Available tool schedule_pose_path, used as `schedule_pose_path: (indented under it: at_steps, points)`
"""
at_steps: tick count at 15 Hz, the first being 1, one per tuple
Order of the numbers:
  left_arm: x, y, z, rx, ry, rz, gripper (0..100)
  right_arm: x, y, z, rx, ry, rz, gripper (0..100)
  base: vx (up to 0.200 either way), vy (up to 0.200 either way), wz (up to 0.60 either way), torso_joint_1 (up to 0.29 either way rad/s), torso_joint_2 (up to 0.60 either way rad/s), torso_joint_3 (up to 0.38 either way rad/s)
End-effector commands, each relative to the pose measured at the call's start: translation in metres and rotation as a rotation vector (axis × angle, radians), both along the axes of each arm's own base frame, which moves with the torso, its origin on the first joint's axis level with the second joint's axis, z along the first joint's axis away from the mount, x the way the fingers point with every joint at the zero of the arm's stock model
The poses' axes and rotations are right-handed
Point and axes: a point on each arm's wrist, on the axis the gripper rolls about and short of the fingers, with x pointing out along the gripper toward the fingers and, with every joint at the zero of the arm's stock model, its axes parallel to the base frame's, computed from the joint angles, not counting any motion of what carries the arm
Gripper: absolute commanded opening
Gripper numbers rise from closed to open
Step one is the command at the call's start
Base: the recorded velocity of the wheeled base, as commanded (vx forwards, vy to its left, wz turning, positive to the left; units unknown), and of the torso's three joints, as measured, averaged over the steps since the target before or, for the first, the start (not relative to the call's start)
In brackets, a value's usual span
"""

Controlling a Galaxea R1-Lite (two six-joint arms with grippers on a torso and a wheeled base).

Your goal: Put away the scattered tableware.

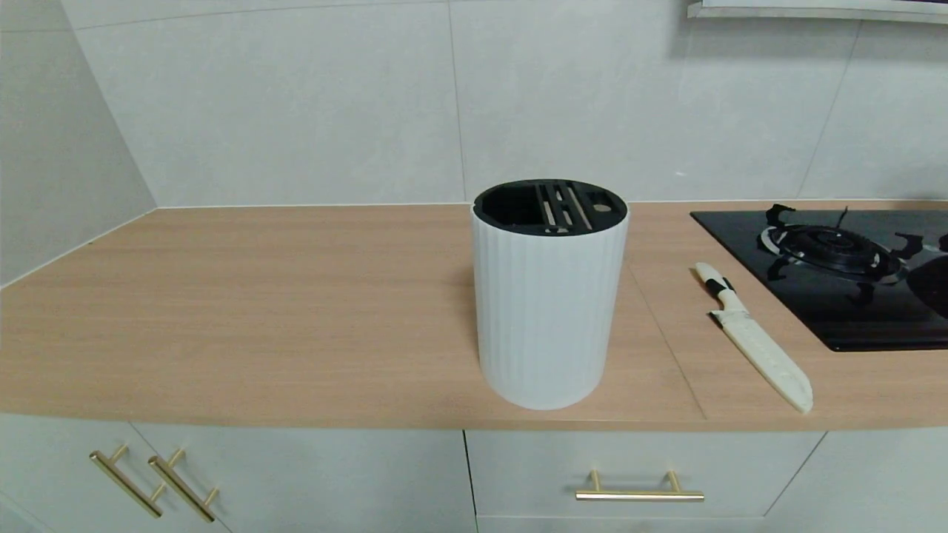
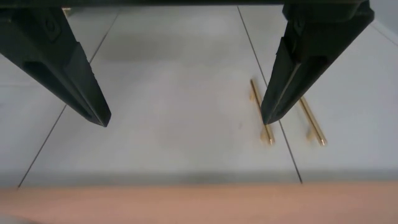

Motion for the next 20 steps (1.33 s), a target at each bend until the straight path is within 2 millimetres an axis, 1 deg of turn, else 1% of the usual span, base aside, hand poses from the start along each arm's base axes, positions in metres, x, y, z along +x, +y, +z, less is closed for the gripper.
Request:
schedule_pose_path:
  at_steps: [1, 9, 17, 20]
  points:
    - [0.0000, 0.0000, -0.0002, 0.000, 0.001, 0.000, 100, 0.0001, 0.0000, 0.0000, 0.000, 0.001, 0.001, 100, 0.000, 0.000, 0.00, 0.207, -0.48, -0.276]
    - [0.0000, 0.0000, -0.0002, 0.000, 0.001, 0.000, 100, 0.0001, 0.0000, 0.0000, 0.000, 0.001, 0.001, 100, 0.000, 0.000, 0.00, 0.229, -0.51, -0.289]
    - [0.0000, 0.0000, -0.0002, 0.000, 0.001, 0.000, 100, 0.0001, 0.0000, 0.0000, 0.000, 0.001, 0.001, 100, 0.000, 0.000, 0.00, 0.271, -0.58, -0.312]
    - [0.0000, 0.0000, -0.0002, 0.000, 0.001, 0.000, 100, 0.0001, 0.0000, 0.0000, 0.000, 0.001, -0.001, 100, 0.000, 0.000, 0.00, 0.224, -0.46, -0.245]
